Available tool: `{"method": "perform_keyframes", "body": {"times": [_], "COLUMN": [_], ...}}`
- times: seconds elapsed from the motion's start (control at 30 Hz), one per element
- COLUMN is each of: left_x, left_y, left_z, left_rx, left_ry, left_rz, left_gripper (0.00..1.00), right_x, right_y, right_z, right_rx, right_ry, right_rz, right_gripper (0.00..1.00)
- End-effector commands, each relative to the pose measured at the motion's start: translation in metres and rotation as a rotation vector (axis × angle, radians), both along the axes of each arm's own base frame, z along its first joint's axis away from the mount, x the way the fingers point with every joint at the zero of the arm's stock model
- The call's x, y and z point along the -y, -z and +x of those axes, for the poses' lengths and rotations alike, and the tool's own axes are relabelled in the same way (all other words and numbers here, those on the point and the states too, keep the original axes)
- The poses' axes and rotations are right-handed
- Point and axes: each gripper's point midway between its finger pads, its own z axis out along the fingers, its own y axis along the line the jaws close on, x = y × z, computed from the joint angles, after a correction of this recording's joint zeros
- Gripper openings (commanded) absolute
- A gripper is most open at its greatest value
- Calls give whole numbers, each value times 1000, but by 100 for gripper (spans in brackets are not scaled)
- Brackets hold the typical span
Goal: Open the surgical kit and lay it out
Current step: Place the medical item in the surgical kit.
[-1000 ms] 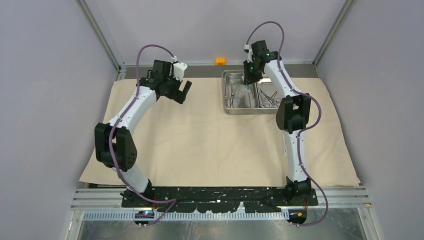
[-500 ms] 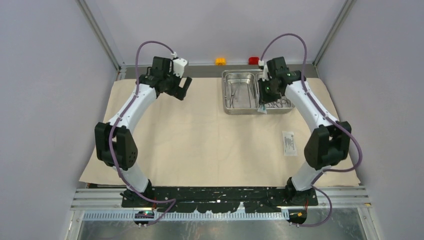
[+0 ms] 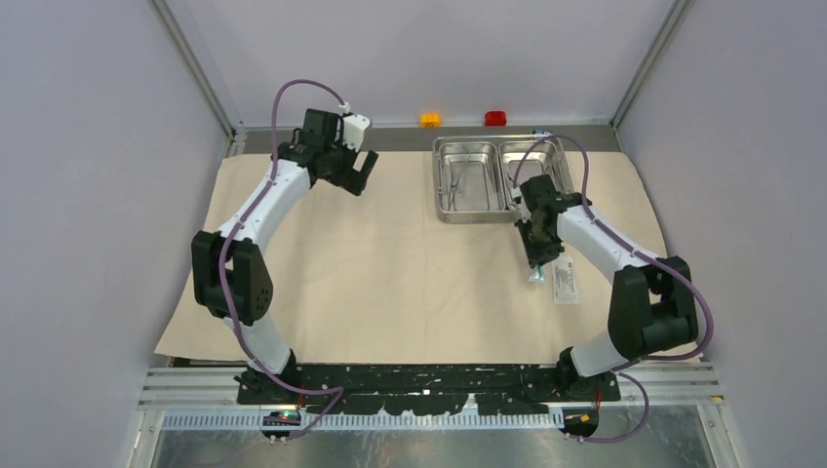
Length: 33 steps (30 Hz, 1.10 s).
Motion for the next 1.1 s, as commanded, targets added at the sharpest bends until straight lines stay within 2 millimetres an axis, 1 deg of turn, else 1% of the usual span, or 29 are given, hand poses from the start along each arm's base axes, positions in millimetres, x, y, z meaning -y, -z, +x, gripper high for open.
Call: {"method": "perform_keyframes", "body": {"times": [0.0,0.2,0.43,0.5,0.73,0.93,1.07], "left_x": [4,4,4,4,3,1,1], "left_y": [-18,-19,-20,-20,-19,-19,-19], "left_z": [-1,-5,-8,-9,-11,-13,-13], "left_rx": [35,37,39,38,37,41,42], "left_ry": [-5,-4,2,3,6,9,11], "left_rz": [-18,-20,-20,-21,-13,-5,-4], "left_gripper": [100,100,100,100,100,100,100], "right_x": [7,14,19,20,17,14,12], "right_y": [4,26,39,42,42,36,34], "right_z": [22,22,18,16,11,6,2], "right_rx": [53,-17,-80,-96,-154,-168,-183], "right_ry": [7,1,-10,-15,-29,-34,-38], "right_rz": [-63,-115,-156,-167,-154,-131,-121], "right_gripper": [1,0,1,2,19,38,44]}}
